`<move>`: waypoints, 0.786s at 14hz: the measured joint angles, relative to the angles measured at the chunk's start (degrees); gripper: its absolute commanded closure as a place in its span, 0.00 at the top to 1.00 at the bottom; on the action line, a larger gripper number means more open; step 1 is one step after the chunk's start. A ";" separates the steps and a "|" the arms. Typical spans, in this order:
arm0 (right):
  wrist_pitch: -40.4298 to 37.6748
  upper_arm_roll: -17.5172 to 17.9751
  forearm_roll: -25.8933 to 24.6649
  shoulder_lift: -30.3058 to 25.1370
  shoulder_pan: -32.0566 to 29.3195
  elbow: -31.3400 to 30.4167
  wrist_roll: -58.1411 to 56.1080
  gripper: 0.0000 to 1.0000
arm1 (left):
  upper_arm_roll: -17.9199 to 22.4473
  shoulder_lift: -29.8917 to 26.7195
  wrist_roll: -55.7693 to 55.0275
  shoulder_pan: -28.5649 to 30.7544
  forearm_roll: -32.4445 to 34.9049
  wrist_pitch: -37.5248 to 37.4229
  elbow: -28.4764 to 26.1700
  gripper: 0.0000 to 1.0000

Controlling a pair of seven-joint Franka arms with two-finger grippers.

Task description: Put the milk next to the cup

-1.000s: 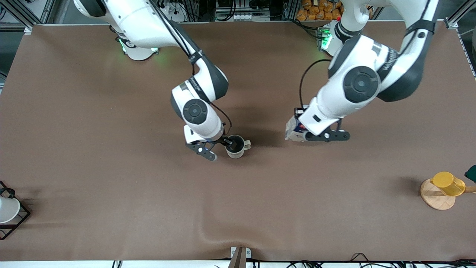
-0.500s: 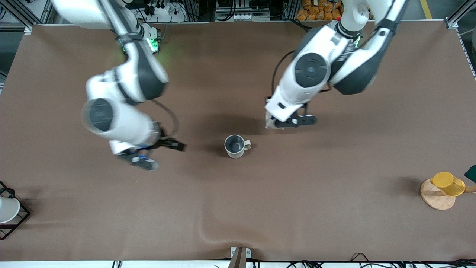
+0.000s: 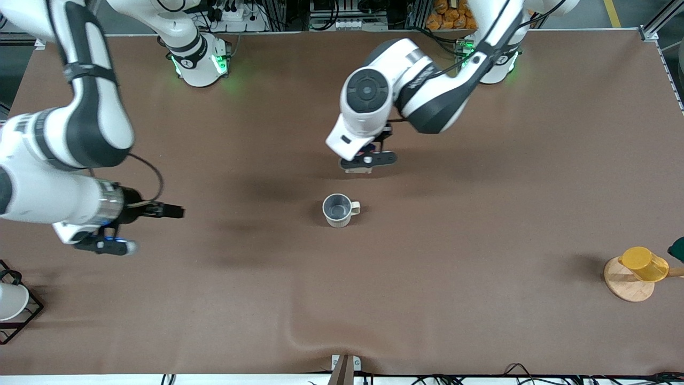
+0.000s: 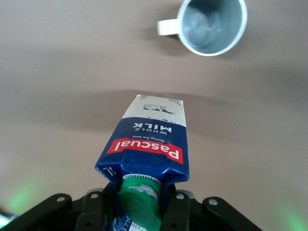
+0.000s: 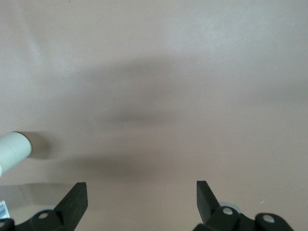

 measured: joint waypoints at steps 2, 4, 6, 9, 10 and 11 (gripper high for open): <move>-0.66 0.01 -0.96 -0.77 -2.99 -0.02 -6.84 1.00 | 0.95 2.18 -0.04 -1.18 0.00 1.45 1.68 0.23; -1.15 0.00 -1.11 -2.04 -5.24 -0.13 -9.98 1.00 | 3.06 3.50 -0.04 -2.82 0.00 2.83 2.65 0.23; -1.45 0.06 -2.01 -4.68 -5.66 -1.19 -10.39 1.00 | 6.03 4.27 -0.04 -5.66 0.00 3.47 3.23 0.23; -0.80 0.53 -3.61 -10.93 -5.61 -6.31 -10.39 1.00 | 8.24 5.50 -0.03 -8.27 0.00 4.72 3.38 0.23; -0.16 0.61 -4.47 -12.94 -5.61 -8.33 -10.39 1.00 | 8.31 5.85 -0.03 -8.50 0.00 4.93 3.41 0.23; 1.28 0.62 -5.15 -14.95 -5.62 -10.90 -10.39 1.00 | 8.40 6.08 0.07 -8.65 0.00 5.14 3.42 0.23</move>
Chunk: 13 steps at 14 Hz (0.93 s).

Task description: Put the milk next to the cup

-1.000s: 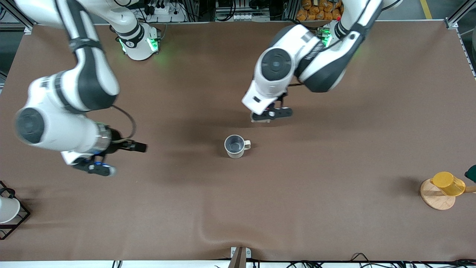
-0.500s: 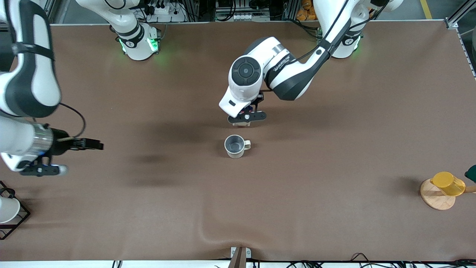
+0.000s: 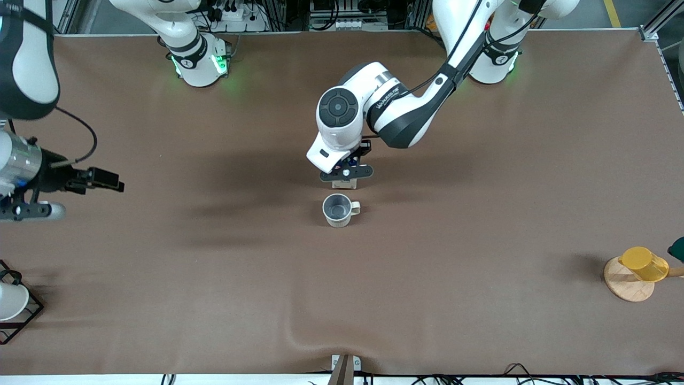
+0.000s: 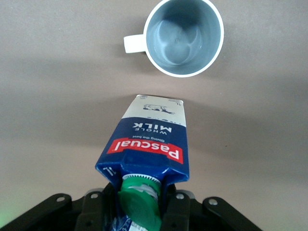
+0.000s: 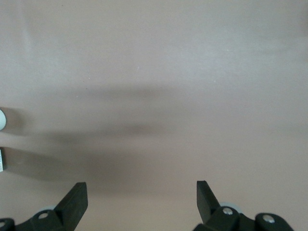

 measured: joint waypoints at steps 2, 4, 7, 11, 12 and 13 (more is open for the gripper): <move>3.96 -0.07 -0.40 -3.38 -0.25 -5.61 -0.04 1.00 | 0.58 0.21 0.94 -0.10 0.00 0.59 0.13 0.24; 5.10 -0.12 -0.52 -5.31 -0.51 -8.64 -0.39 1.00 | 1.20 0.27 1.84 -0.08 0.00 1.02 0.21 0.25; 3.54 -0.11 -0.70 -6.93 -0.52 -9.04 -0.43 1.00 | 1.24 0.73 1.91 -0.25 0.00 2.06 0.23 0.28; 0.46 -0.20 -3.61 -7.94 -1.64 -6.39 -0.44 1.00 | 1.24 1.21 1.91 -0.47 0.00 2.94 0.25 0.84; -0.13 -0.22 -3.83 -7.98 -2.33 -6.01 -0.62 1.00 | 1.24 1.22 1.91 -0.50 0.00 3.13 0.25 1.00; -0.42 -0.22 -3.92 -7.98 -2.96 -5.86 -0.99 1.00 | 1.24 1.22 1.91 -0.51 0.00 3.34 0.25 1.00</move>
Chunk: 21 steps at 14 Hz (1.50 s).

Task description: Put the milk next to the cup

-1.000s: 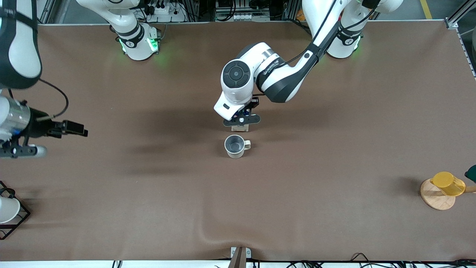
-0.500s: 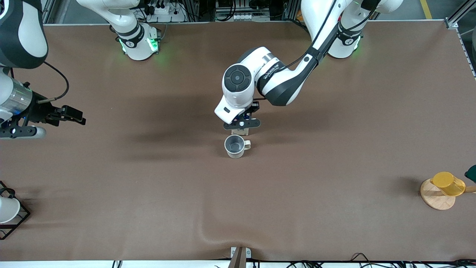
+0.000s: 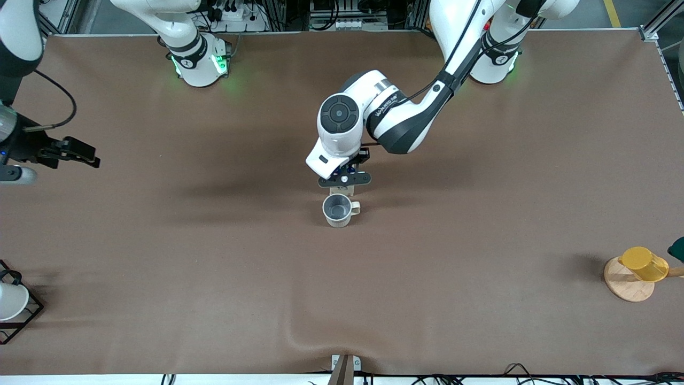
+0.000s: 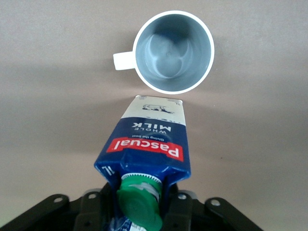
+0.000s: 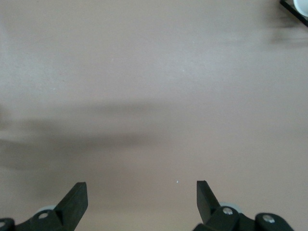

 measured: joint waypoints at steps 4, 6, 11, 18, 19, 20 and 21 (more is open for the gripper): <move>-0.05 0.48 -0.05 0.01 -0.49 0.32 -0.64 1.00 | 0.02 -0.08 0.00 -0.02 0.37 0.26 0.60 1.00; -0.29 1.00 -0.04 0.00 -0.36 1.83 -0.62 1.00 | 0.02 -1.25 0.00 0.01 0.80 0.15 1.97 1.00; -2.73 1.14 0.01 -0.01 -0.34 4.68 -0.50 1.00 | 0.85 -13.26 0.01 5.31 1.53 -7.16 3.56 1.00; -4.34 1.28 0.06 -0.01 -0.09 4.90 0.00 1.00 | 1.08 -22.46 19.02 27.27 1.94 -18.12 3.00 1.00; -4.40 1.30 0.10 0.00 -0.09 4.90 0.01 1.00 | 1.06 -23.15 21.23 29.31 1.94 -20.05 2.90 1.00; -4.46 1.32 0.32 0.02 -0.08 4.90 0.01 1.00 | 1.09 -23.93 23.30 31.01 1.94 -21.14 2.84 1.00; -4.50 1.34 0.56 0.04 -0.07 4.90 0.01 1.00 | 1.10 -24.81 25.53 32.49 1.94 -22.18 2.79 1.00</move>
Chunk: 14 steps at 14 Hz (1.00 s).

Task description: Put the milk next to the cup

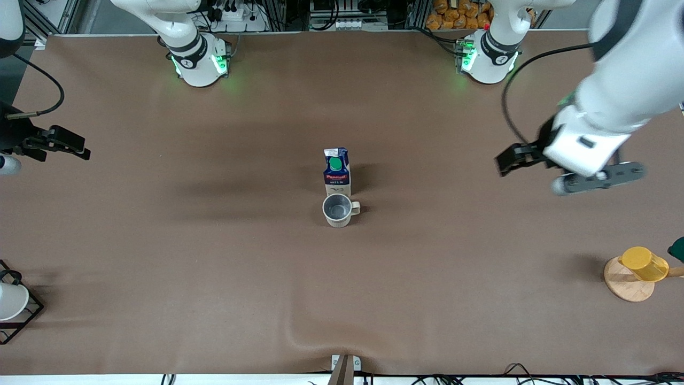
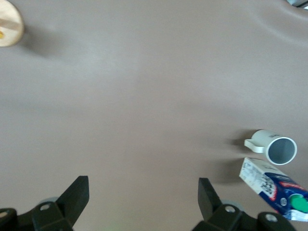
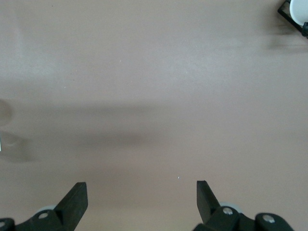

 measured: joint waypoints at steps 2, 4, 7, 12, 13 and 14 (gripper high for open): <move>-0.05 0.09 0.14 0.03 0.11 0.00 0.00 1.00 | -0.09 -1.81 4.60 2.83 0.00 -2.12 -0.24 1.00; -0.06 0.23 0.19 0.04 0.41 0.00 0.00 1.00 | -0.10 -3.26 7.90 4.72 0.00 -2.85 -0.65 1.00; -0.09 0.34 0.23 0.12 0.48 0.00 0.00 1.00 | 1.41 -6.04 10.70 4.97 0.00 -3.25 -3.38 1.00; -0.12 0.41 0.26 0.18 0.54 0.00 0.00 1.00 | 5.43 -11.10 17.32 5.78 0.00 -3.34 -8.35 1.00; -0.12 0.41 0.26 0.18 0.54 0.00 0.00 1.00 | 6.45 -11.57 18.81 5.82 0.00 -3.37 -8.59 1.00; -0.12 0.42 0.26 0.18 0.54 0.00 0.00 1.00 | 7.23 -11.84 19.65 5.89 0.00 -3.56 -8.75 1.00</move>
